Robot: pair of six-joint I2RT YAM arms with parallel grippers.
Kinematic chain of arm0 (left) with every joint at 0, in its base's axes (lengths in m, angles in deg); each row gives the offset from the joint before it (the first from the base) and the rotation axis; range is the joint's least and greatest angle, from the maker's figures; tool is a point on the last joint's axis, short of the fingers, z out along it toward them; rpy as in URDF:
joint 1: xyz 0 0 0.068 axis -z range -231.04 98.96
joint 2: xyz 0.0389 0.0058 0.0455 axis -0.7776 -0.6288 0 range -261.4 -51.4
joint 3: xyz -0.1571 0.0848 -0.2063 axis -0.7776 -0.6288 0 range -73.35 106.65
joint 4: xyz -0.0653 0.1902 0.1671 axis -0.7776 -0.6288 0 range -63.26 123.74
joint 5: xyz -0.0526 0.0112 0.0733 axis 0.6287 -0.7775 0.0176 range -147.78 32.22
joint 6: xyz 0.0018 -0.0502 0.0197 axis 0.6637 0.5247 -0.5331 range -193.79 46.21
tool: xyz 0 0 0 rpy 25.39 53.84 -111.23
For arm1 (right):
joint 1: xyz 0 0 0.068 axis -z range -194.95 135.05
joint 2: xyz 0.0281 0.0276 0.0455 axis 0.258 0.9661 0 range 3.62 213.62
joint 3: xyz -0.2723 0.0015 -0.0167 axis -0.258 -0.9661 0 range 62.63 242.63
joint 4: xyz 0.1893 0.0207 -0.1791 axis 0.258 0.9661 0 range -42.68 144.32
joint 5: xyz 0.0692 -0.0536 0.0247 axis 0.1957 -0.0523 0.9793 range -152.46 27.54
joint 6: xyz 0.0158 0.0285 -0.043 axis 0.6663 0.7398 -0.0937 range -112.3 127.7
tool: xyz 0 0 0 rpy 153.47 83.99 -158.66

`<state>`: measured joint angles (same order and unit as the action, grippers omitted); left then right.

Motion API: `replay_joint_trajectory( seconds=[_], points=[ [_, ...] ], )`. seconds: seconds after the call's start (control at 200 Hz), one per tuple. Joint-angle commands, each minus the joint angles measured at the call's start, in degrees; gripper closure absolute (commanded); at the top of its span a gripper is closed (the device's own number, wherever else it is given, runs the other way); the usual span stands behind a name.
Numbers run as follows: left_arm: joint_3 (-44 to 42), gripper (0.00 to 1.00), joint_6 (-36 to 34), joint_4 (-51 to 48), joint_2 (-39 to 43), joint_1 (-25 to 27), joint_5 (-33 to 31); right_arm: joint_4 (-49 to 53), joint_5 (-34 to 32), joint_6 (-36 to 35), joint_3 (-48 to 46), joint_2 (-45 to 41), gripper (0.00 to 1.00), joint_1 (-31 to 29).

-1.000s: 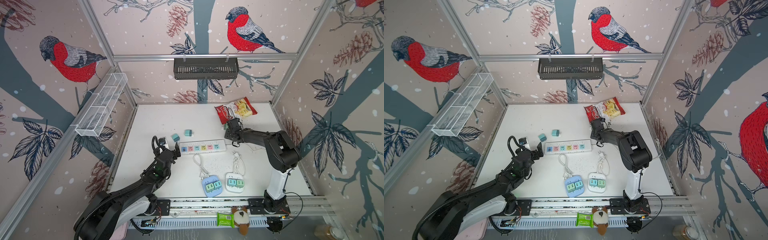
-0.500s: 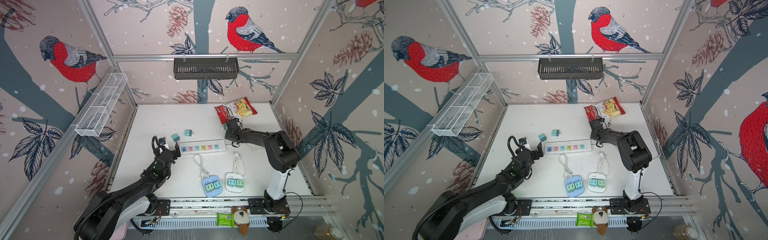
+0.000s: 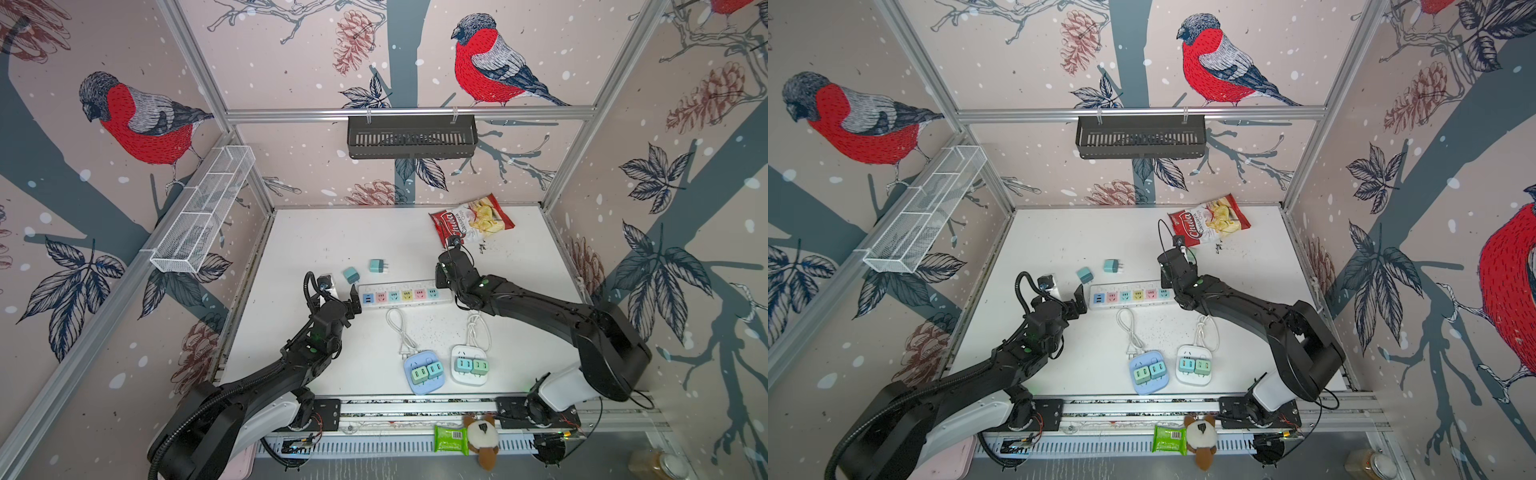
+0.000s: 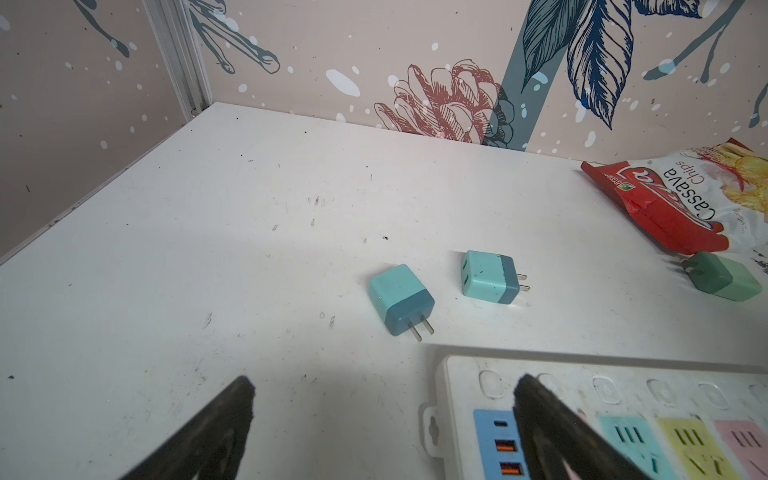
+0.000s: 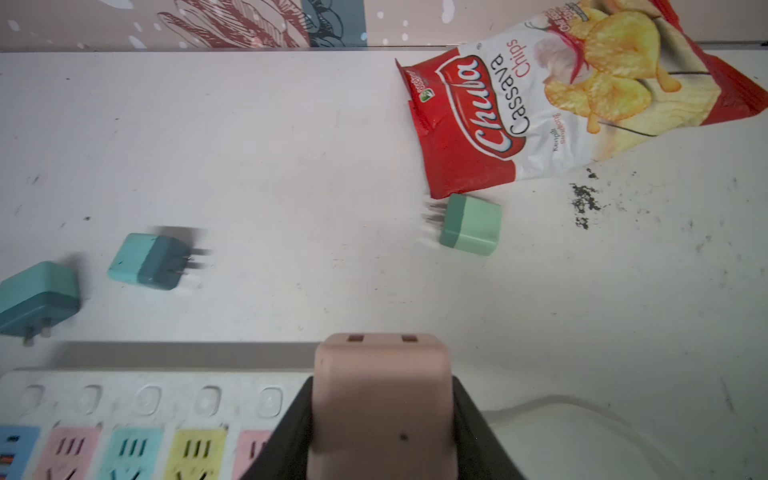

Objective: Insert the plug
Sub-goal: 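Lift the pink charger with the right gripper and carry it toward the left gripper, then bring the pink charger to the left gripper and close the left gripper on it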

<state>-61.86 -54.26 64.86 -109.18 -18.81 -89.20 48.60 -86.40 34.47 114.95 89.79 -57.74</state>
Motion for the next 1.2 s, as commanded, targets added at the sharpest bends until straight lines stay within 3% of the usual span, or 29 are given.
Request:
replay_joint_trajectory(
  seconds=[0.0,0.175,0.31,0.42,0.786,1.021,1.196],
  points=[
    [-0.06,0.03,-0.14,3.41,0.12,-0.12,0.74,-6.86,-3.19,-4.15,-2.80,-3.32,0.91,-1.86],
    [-0.39,0.03,-0.52,3.01,1.49,-0.04,2.03,-21.84,-1.62,-7.55,-14.28,-11.35,0.95,-3.71],
    [1.38,0.03,-0.77,-0.15,3.12,0.00,5.37,-37.10,7.24,-13.00,-24.57,-16.40,0.95,-4.18],
    [4.43,0.04,2.05,-5.82,4.86,-0.06,8.33,-40.09,7.09,-15.85,-26.90,-17.77,0.96,-5.40],
    [9.93,0.10,6.40,-8.55,12.11,1.17,32.82,-47.58,10.49,-21.36,-33.62,-22.99,0.97,-7.86],
    [14.36,0.12,2.76,-10.83,11.48,10.09,32.62,-51.38,11.50,-25.00,-37.59,-25.83,0.97,-9.55],
    [15.26,0.14,2.18,-8.83,8.90,11.89,35.57,-53.31,11.14,-26.74,-38.50,-25.59,0.98,-10.43]
  ],
)
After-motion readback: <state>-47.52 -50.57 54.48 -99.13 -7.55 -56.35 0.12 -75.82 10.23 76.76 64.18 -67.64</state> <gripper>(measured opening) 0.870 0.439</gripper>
